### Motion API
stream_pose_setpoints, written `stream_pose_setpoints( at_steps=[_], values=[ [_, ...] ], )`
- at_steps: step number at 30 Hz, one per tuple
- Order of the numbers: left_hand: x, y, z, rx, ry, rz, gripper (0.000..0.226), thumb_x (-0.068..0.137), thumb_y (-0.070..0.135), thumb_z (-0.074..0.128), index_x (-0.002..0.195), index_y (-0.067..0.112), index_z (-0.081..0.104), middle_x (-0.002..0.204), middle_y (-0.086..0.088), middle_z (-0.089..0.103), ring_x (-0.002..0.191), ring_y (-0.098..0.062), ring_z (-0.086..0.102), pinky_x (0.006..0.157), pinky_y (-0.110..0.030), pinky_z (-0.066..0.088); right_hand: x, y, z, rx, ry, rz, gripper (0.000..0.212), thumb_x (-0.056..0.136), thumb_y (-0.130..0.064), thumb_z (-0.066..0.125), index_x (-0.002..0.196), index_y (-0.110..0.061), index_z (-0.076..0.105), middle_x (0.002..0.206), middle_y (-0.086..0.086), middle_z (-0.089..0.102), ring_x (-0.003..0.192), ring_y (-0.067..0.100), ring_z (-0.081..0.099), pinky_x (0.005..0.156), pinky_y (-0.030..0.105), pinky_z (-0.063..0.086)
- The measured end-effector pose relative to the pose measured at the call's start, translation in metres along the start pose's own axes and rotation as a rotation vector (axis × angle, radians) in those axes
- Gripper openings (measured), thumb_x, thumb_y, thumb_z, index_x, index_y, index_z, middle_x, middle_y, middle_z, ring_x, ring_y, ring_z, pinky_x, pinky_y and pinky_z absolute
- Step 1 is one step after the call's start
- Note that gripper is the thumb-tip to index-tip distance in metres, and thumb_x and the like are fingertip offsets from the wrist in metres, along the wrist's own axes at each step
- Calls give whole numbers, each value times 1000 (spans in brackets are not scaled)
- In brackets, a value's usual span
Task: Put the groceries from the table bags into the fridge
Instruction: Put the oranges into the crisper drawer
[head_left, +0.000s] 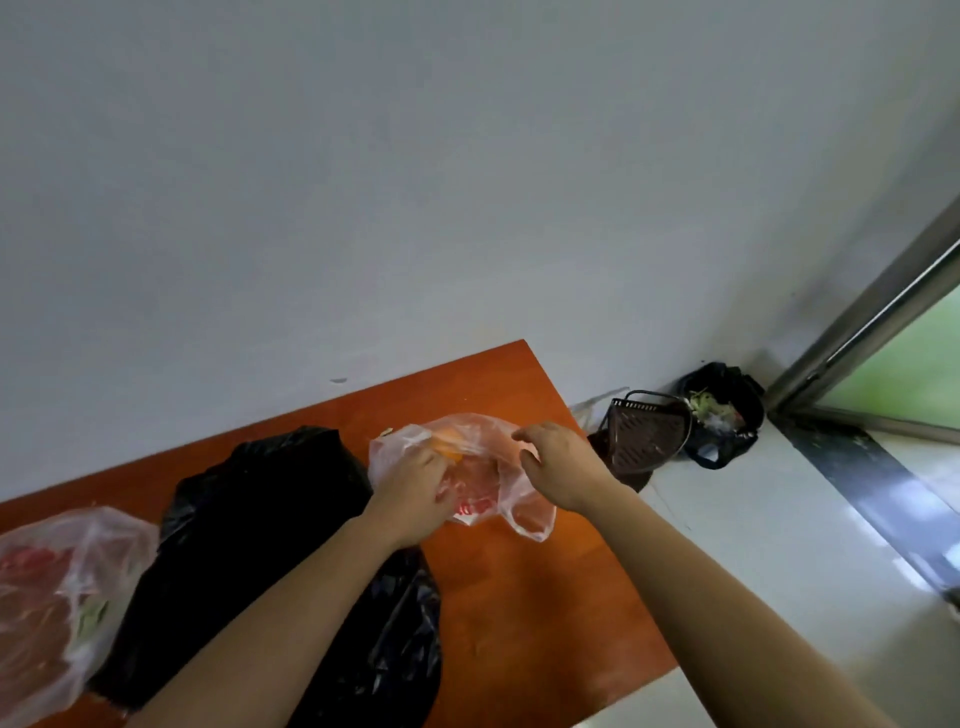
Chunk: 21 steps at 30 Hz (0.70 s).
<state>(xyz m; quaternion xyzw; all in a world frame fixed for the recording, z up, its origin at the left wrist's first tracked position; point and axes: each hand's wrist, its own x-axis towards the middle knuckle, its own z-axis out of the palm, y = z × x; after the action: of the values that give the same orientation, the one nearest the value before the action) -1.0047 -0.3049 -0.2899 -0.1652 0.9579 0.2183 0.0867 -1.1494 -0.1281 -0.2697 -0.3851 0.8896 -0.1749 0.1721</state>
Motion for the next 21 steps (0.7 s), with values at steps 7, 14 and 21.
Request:
stream_pose_setpoints(
  at_steps=[7,14,21],
  values=[
    [47,-37,25,-2,-181,-61,37,96,35,51,130,21,53,132,0,50,124,-24,48,101,-40,41,47,-13,60,-12,-306,-18,45,94,0,44,136,-11,56,118,14,69,103,32,64,73,27,44],
    [86,-44,30,2,-200,-174,60,95,41,48,150,31,27,157,3,26,107,-24,63,94,-51,50,81,10,68,-216,-215,16,45,97,-20,49,141,-14,48,152,10,40,144,30,31,115,43,34],
    [128,-43,45,90,-301,-234,70,96,43,50,151,46,7,164,-2,15,146,-37,23,117,-61,13,108,42,72,-227,-334,199,60,92,-35,61,144,-18,36,138,14,48,126,37,48,102,45,45]
  ],
)
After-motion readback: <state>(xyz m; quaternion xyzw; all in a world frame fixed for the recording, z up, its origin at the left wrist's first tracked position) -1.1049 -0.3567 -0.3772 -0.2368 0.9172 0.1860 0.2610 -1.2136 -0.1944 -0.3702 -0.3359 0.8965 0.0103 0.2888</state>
